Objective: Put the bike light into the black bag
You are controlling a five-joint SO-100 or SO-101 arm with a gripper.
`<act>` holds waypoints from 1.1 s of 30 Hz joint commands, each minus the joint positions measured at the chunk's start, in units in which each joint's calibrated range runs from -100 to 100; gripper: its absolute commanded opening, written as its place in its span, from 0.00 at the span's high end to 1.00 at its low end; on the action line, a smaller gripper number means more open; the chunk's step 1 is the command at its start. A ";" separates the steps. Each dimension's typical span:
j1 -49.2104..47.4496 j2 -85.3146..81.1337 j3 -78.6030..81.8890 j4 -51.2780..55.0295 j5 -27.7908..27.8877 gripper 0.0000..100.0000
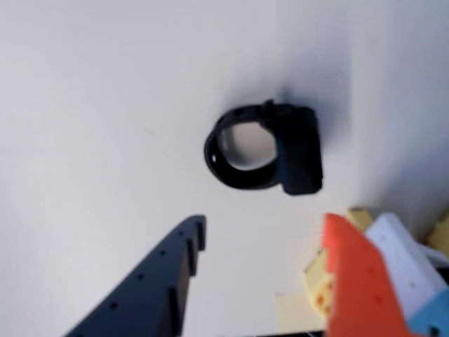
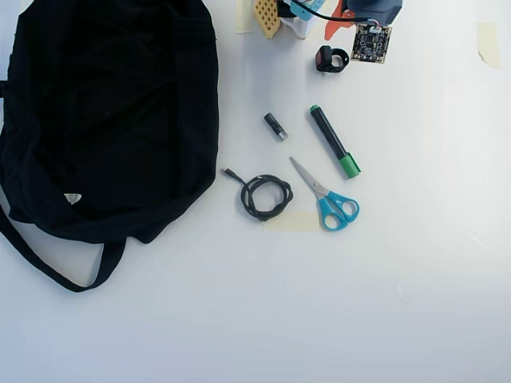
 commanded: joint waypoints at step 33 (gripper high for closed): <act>6.52 -1.02 17.41 -20.12 0.30 0.64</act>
